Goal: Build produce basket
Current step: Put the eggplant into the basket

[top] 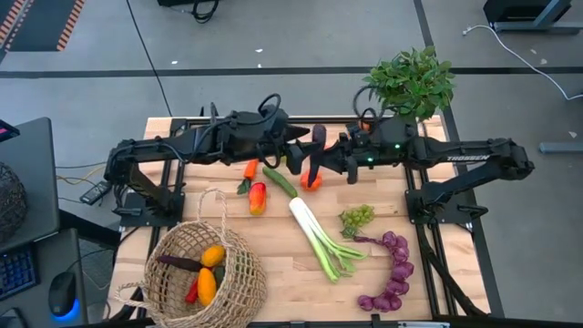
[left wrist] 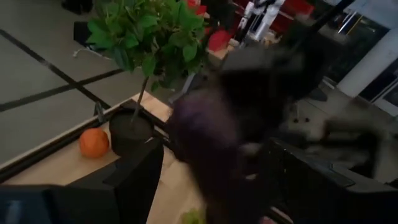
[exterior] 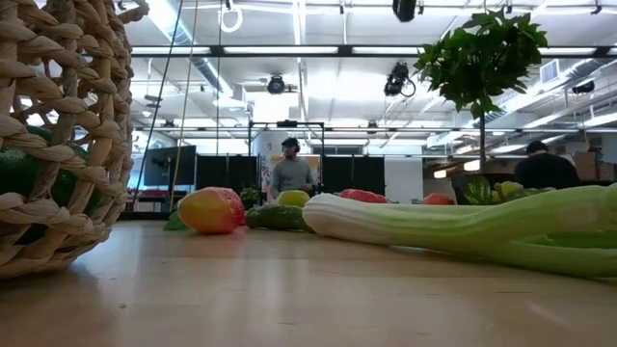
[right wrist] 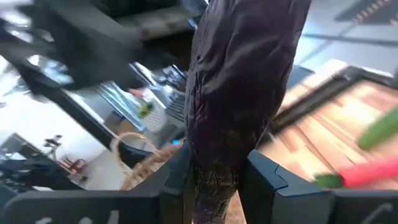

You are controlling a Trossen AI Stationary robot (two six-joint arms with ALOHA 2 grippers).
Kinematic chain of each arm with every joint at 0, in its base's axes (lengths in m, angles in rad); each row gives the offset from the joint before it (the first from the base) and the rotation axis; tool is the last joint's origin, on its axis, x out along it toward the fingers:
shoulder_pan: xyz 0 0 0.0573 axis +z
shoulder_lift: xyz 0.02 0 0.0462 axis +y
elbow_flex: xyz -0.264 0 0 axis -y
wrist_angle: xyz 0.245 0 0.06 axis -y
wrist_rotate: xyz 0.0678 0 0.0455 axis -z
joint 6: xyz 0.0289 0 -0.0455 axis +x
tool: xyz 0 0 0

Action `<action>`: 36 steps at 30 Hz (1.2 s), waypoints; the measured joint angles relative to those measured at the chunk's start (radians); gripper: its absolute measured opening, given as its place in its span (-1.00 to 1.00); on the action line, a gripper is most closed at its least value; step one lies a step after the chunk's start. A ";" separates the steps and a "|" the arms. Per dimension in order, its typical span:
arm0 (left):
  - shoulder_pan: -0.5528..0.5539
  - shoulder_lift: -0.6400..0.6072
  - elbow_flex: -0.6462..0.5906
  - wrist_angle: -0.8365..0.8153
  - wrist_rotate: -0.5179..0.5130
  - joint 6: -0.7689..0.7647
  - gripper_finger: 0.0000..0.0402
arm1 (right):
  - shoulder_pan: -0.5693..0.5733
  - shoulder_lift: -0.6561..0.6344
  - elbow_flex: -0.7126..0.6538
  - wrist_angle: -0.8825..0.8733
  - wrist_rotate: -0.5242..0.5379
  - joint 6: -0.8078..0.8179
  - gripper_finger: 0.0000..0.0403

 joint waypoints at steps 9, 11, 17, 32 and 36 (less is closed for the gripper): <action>0.005 -0.012 0.000 0.011 -0.008 0.025 0.46 | 0.001 -0.005 0.000 0.022 0.002 -0.007 -0.51; 0.005 -0.012 0.000 0.026 -0.011 0.024 0.46 | 0.001 0.003 0.000 0.020 0.001 -0.016 -0.51; 0.005 0.016 0.001 0.045 -0.018 0.023 0.46 | 0.001 0.005 -0.001 0.038 0.000 -0.030 -0.51; -0.005 0.067 0.000 0.116 -0.020 -0.009 0.24 | -0.001 0.006 -0.002 0.036 -0.019 -0.009 -0.46; -0.005 0.057 0.000 0.106 -0.018 -0.011 -0.09 | -0.001 0.005 -0.002 0.030 -0.014 -0.012 -0.45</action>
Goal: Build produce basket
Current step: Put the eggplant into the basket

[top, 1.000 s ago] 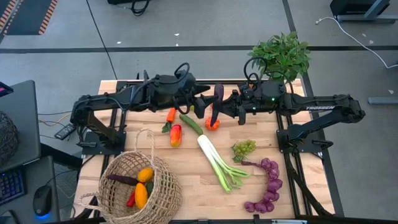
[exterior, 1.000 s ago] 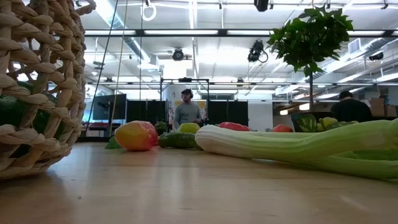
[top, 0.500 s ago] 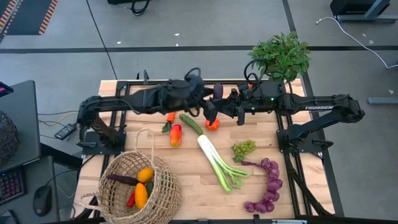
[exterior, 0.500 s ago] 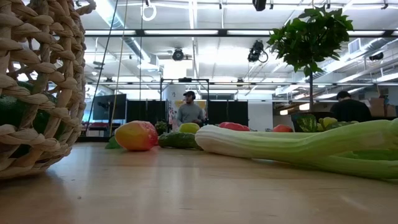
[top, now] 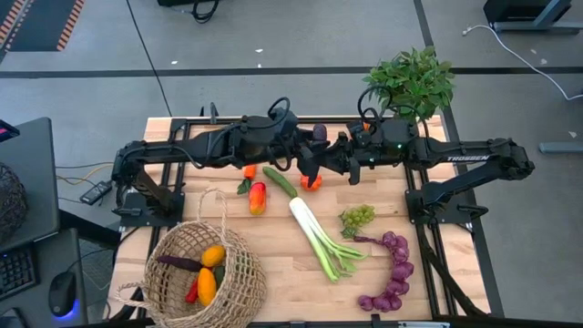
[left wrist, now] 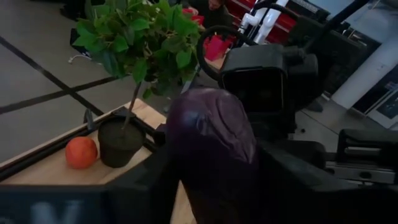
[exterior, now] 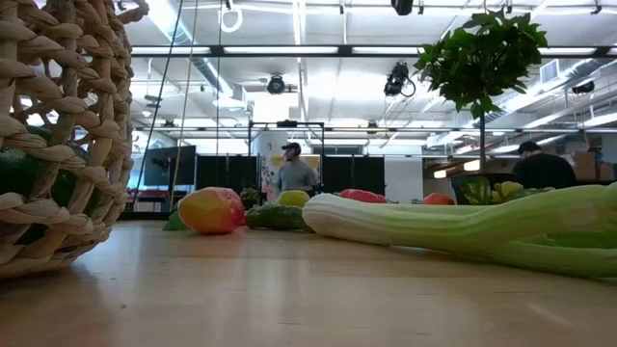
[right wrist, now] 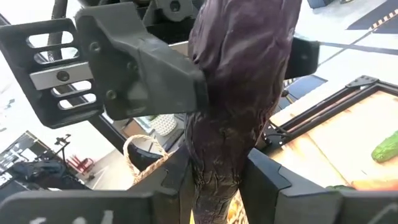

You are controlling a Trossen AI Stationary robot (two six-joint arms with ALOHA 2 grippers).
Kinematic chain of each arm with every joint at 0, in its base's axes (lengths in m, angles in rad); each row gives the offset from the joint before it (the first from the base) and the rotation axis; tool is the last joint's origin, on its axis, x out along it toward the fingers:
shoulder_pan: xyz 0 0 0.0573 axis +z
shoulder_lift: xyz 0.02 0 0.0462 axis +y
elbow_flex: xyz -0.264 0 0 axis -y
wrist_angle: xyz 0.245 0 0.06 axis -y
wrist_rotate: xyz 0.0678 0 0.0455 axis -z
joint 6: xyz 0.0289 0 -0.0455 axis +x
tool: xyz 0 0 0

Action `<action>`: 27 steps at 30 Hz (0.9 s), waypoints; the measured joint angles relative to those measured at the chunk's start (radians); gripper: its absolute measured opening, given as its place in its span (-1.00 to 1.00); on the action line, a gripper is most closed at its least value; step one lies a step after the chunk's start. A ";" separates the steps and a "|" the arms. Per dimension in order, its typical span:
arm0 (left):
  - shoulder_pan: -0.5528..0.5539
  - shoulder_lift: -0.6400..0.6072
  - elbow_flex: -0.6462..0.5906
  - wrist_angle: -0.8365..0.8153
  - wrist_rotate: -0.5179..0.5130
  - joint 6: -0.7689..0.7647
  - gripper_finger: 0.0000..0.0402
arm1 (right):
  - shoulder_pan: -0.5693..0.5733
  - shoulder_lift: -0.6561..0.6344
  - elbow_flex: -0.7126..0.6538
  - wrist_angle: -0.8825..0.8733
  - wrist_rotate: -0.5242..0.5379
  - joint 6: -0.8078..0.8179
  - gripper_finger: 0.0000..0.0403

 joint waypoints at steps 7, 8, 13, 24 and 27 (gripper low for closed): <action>0.000 -0.015 -0.001 -0.011 0.002 0.013 -0.30 | 0.000 0.001 0.002 -0.013 -0.011 0.004 -0.38; 0.000 -0.020 -0.001 -0.018 0.002 0.017 -0.30 | 0.000 0.001 0.002 -0.018 -0.019 0.014 -0.34; 0.003 -0.082 0.002 -0.128 -0.005 0.023 -0.24 | 0.000 0.000 0.000 -0.069 -0.073 0.044 -0.03; -0.047 -0.207 0.001 -0.433 0.084 -0.102 -0.21 | -0.004 -0.001 0.000 -0.176 -0.123 0.010 0.61; -0.090 -0.247 0.000 -0.471 0.109 -0.166 -0.21 | -0.016 -0.002 0.000 -0.189 -0.176 0.005 0.66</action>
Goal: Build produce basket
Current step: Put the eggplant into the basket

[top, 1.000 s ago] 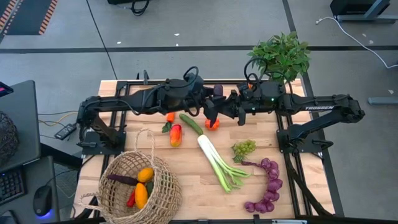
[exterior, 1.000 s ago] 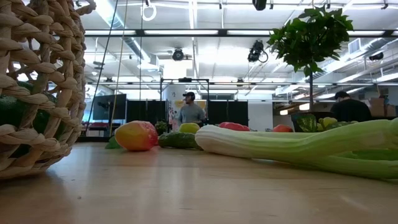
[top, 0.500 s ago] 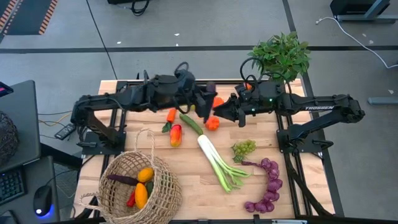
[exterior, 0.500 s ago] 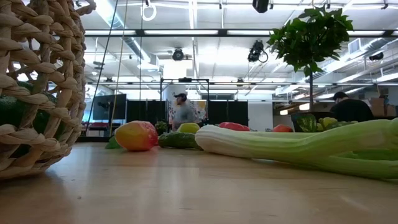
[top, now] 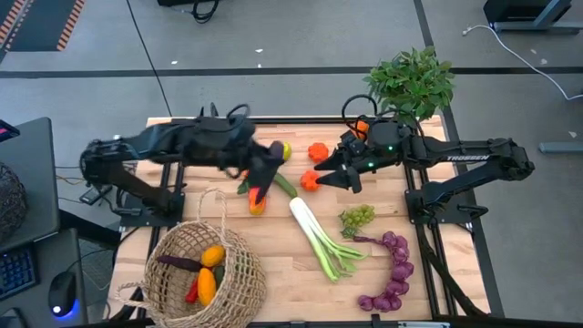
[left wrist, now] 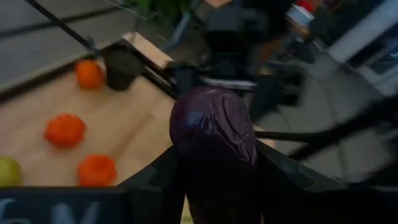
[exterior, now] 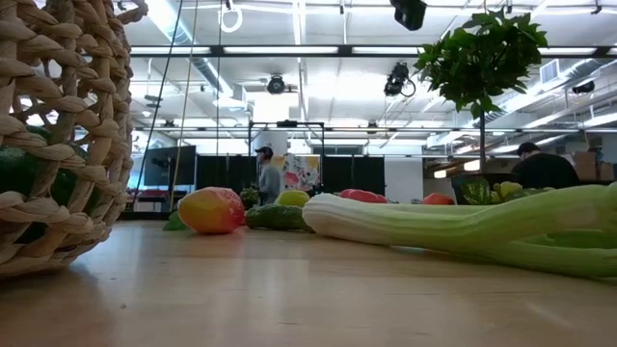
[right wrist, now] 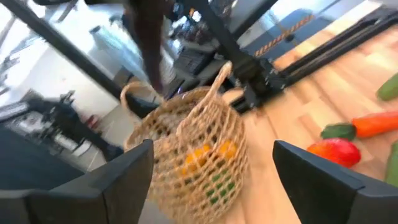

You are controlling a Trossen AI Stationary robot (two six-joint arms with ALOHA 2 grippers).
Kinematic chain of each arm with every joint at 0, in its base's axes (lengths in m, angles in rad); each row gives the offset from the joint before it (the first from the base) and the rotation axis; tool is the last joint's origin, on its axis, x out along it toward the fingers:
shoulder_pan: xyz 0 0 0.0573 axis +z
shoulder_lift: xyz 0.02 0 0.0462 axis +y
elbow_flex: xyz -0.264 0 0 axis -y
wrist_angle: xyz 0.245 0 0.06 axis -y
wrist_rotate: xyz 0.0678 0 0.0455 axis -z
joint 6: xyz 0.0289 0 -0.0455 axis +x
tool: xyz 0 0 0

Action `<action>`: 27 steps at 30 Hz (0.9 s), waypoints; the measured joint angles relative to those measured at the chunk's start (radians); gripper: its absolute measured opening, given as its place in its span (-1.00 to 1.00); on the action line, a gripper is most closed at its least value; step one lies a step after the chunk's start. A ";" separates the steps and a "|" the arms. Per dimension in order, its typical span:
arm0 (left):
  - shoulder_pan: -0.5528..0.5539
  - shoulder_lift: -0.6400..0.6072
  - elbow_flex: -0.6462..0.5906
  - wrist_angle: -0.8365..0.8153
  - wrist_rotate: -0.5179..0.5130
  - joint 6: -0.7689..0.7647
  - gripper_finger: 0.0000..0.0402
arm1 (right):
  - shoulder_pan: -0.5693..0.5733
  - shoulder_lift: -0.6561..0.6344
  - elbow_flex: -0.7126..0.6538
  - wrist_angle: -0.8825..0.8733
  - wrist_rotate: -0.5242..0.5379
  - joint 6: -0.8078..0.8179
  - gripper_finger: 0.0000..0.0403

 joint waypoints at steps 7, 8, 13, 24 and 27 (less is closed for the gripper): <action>-0.157 -0.076 0.001 -0.025 0.088 -0.113 -0.21 | -0.023 -0.001 0.000 -0.048 -0.102 -0.023 0.65; -0.186 -0.082 0.001 -0.033 0.095 -0.120 -0.21 | -0.023 -0.001 0.000 -0.054 -0.109 -0.030 0.64; -0.330 -0.086 0.001 -0.105 0.126 -0.172 -0.21 | -0.023 -0.001 0.000 -0.098 -0.126 -0.040 0.63; -0.486 -0.081 0.000 -0.607 0.134 -0.183 -0.21 | -0.021 -0.001 0.000 -0.157 -0.112 0.040 0.62; -0.489 -0.081 0.000 -0.648 0.133 -0.143 -0.19 | -0.021 -0.001 0.000 -0.157 -0.065 0.080 0.62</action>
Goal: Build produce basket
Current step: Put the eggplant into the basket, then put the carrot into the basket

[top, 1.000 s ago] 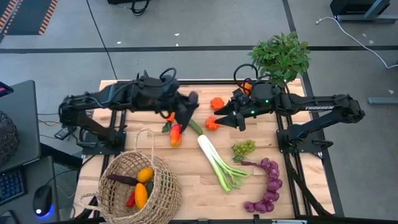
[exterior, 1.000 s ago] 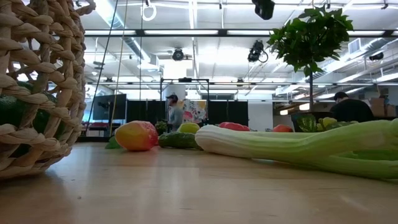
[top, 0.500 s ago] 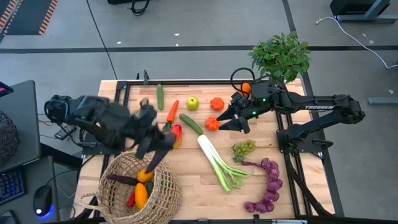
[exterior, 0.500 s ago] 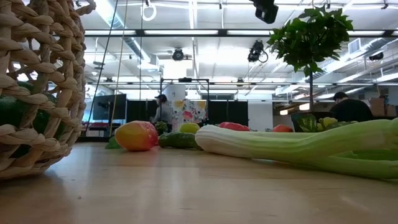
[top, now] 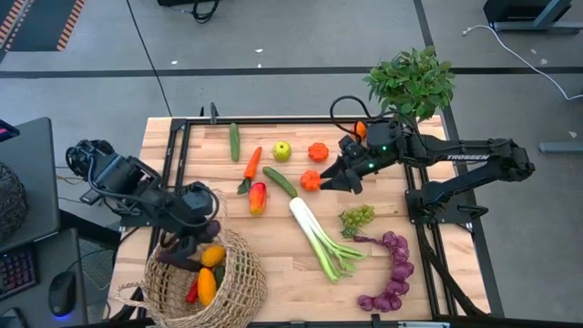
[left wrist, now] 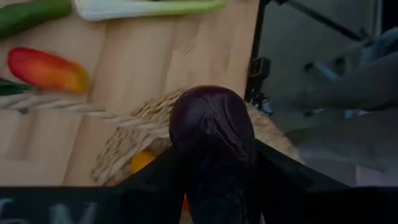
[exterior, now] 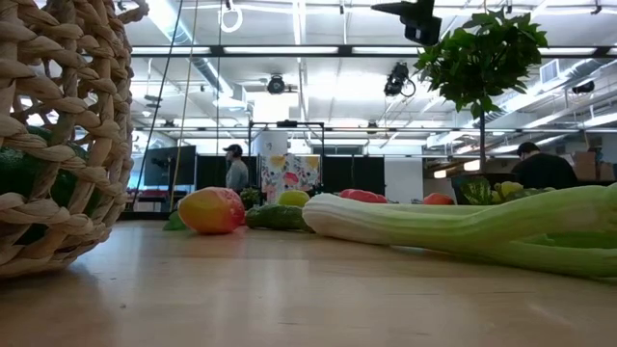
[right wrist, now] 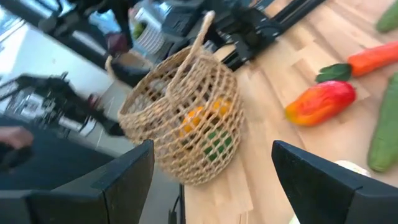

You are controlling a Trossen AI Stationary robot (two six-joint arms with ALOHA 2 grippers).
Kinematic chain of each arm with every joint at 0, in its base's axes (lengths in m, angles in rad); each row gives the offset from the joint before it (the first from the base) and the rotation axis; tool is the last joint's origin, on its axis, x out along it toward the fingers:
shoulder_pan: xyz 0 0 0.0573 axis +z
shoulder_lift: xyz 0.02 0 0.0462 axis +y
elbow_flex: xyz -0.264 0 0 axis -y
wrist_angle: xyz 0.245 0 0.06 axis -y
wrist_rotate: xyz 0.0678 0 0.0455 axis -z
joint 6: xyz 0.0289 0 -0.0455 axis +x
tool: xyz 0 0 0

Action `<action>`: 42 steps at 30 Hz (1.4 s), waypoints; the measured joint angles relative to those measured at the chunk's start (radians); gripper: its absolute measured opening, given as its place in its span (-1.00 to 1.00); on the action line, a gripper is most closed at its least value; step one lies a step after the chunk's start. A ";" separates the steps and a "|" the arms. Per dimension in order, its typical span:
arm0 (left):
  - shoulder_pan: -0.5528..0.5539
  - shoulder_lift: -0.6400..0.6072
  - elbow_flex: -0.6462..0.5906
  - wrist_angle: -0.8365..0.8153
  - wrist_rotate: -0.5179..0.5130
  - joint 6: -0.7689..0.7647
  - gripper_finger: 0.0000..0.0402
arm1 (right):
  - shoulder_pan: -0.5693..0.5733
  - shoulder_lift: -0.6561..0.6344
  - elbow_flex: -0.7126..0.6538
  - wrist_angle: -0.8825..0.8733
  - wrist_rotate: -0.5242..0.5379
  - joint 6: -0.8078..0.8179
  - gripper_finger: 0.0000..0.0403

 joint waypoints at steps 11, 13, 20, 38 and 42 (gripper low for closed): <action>-0.015 0.021 -0.053 -0.121 0.026 0.064 0.35 | 0.054 0.000 0.000 0.001 0.198 0.128 0.62; -0.017 0.019 -0.081 -0.122 0.026 0.068 0.46 | 0.065 0.000 0.000 0.001 0.212 0.149 0.62; 0.012 0.020 -0.106 -0.119 0.024 0.173 0.58 | 0.092 0.000 0.000 -0.045 0.267 0.192 0.62; 0.422 0.074 0.018 0.058 -0.195 0.199 0.56 | 0.092 0.000 0.000 -0.172 0.308 0.150 0.49; 0.553 0.144 0.018 0.066 -0.197 0.161 0.54 | 0.092 0.000 0.000 -0.171 0.306 0.118 0.49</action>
